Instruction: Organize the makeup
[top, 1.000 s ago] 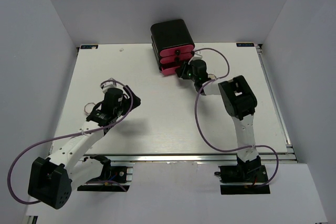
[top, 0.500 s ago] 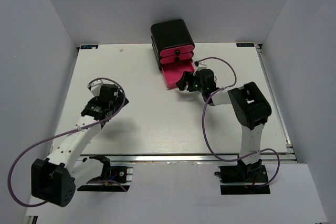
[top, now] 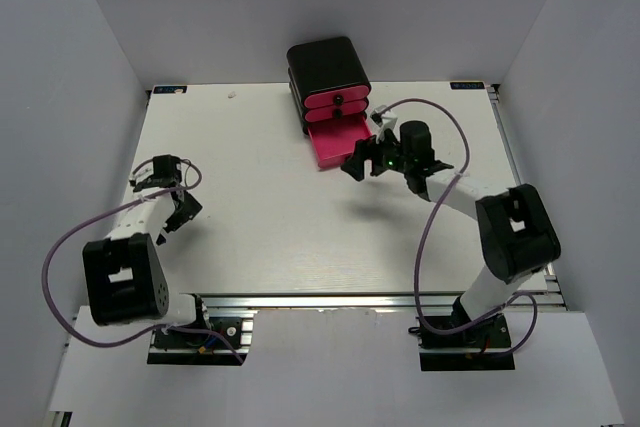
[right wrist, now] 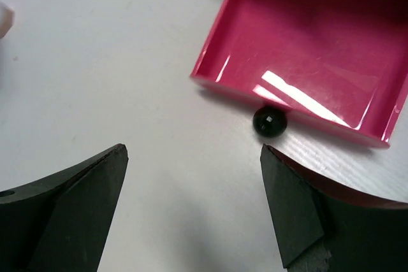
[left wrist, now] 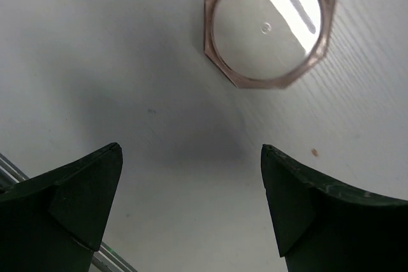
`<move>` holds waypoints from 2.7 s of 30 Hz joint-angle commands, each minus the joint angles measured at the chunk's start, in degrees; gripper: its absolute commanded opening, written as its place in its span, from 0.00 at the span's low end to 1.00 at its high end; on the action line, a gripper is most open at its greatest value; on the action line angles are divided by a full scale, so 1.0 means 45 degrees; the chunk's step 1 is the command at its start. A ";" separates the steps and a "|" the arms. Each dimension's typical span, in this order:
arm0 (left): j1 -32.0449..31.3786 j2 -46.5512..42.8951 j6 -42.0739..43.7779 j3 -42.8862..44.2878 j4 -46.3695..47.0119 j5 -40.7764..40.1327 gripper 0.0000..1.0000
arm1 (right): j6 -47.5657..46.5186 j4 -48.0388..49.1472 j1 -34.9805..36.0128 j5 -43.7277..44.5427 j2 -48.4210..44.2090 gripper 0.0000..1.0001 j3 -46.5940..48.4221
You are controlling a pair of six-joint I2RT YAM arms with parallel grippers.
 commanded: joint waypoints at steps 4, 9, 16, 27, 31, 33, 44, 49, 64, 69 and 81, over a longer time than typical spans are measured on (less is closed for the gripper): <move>0.1015 0.1922 0.1736 0.0613 0.1652 0.0804 0.98 | -0.1209 -0.0143 -0.0433 -0.3024 -0.2218 0.89 -0.1249; 0.1329 0.3153 0.2029 0.1218 0.2629 0.1547 0.98 | -0.1580 -0.0065 -0.0433 -0.3241 -0.2962 0.89 -0.1640; 0.1934 0.4345 0.2535 0.2312 0.2903 0.1898 0.98 | -0.1991 -0.0045 -0.0453 -0.3260 -0.3822 0.89 -0.2362; 0.2481 0.4172 0.2635 0.2022 0.3645 0.4024 0.54 | -0.3704 -0.0883 -0.0667 -0.3241 -0.4778 0.89 -0.2267; 0.2481 0.3352 0.2206 0.1475 0.4074 0.5096 0.31 | -0.4918 -0.1295 -0.1038 -0.2211 -0.4935 0.89 -0.1973; 0.2442 0.2710 0.1952 0.1318 0.4153 0.5916 0.26 | -0.5309 -0.1334 -0.1214 -0.1623 -0.4936 0.89 -0.1817; -0.3472 0.1883 -0.1230 0.3111 0.6555 0.8384 0.18 | -0.4002 -0.3521 -0.4105 -0.1661 -0.2710 0.00 0.1405; -0.5424 0.4280 -0.2735 0.4869 0.7667 0.8051 0.21 | -0.4295 -0.3698 -0.4359 -0.1034 -0.2767 0.19 0.1251; -0.7362 0.9833 -0.4006 1.1549 0.6344 0.6118 0.46 | -0.4549 -0.3717 -0.4789 -0.1112 -0.3295 0.37 0.0313; -0.7440 1.0381 -0.3889 1.2196 0.5736 0.6098 0.75 | -0.4725 -0.3678 -0.4769 -0.1015 -0.3003 0.69 0.0410; -0.7441 1.0402 -0.3908 1.2118 0.5794 0.6508 0.98 | -0.5583 -0.6255 -0.4555 -0.0058 0.0647 0.89 0.3573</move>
